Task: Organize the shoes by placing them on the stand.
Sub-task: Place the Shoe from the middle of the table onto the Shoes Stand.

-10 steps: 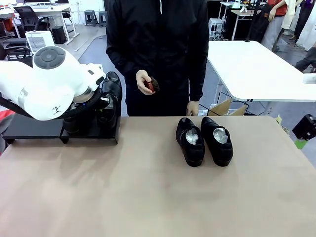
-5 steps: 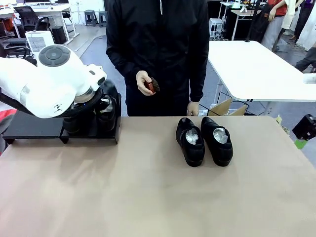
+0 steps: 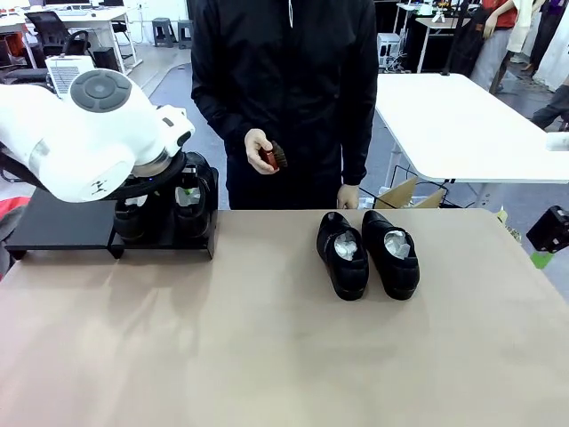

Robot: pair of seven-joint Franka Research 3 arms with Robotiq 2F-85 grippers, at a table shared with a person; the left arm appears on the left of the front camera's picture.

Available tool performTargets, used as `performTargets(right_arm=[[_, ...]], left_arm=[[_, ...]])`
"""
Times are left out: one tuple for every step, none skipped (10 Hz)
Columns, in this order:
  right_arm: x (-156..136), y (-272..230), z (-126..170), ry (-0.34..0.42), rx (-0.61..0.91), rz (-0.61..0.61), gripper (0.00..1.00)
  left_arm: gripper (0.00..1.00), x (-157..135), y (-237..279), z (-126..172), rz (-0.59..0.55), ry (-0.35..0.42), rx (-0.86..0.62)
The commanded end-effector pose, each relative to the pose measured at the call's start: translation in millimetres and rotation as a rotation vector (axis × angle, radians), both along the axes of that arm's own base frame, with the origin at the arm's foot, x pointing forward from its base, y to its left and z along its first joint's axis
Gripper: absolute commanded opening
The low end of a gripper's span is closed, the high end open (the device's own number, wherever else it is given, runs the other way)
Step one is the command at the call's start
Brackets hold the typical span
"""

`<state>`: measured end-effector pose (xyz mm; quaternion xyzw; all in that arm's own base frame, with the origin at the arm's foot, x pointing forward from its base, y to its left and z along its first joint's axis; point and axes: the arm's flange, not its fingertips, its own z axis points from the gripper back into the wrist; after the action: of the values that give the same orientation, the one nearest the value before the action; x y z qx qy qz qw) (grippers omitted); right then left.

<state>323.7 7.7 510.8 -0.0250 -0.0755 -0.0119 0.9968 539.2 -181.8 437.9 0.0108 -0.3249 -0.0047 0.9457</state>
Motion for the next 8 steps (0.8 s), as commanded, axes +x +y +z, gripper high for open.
performTargets(right_arm=[[-0.9, 0.4, 0.4, -0.003, -0.004, -0.007, 1.0], [-0.9, 0.4, 0.4, -0.003, -0.004, -0.007, 1.0], [-0.9, 0.4, 0.4, -0.003, -0.004, -0.007, 1.0], [-0.9, 0.4, 0.4, -0.003, -0.004, -0.007, 1.0], [-0.9, 0.4, 0.4, -0.003, -0.004, -0.007, 1.0], [-0.9, 0.4, 0.4, -0.003, -0.004, -0.007, 1.0], [-0.9, 0.4, 0.4, -0.003, -0.004, -0.007, 1.0], [-0.9, 0.4, 0.4, -0.003, -0.004, -0.007, 1.0]], left_arm=[[0.96, -11.0, -5.3, 6.4, 0.014, -0.005, 0.039], [0.96, -15.8, -5.7, 9.4, 0.018, 0.019, 0.038], [0.96, -21.0, -5.8, 13.2, 0.015, 0.026, 0.026], [0.96, -28.2, -6.8, 19.6, 0.007, 0.026, 0.025], [0.96, -38.2, -9.0, 26.4, -0.029, 0.06, 0.043], [0.96, -16.6, -9.8, 11.6, 0.004, 0.013, 0.028], [0.96, -16.6, -9.8, 11.6, 0.004, 0.013, 0.028], [0.96, -16.6, -9.8, 11.6, 0.004, 0.013, 0.028]])
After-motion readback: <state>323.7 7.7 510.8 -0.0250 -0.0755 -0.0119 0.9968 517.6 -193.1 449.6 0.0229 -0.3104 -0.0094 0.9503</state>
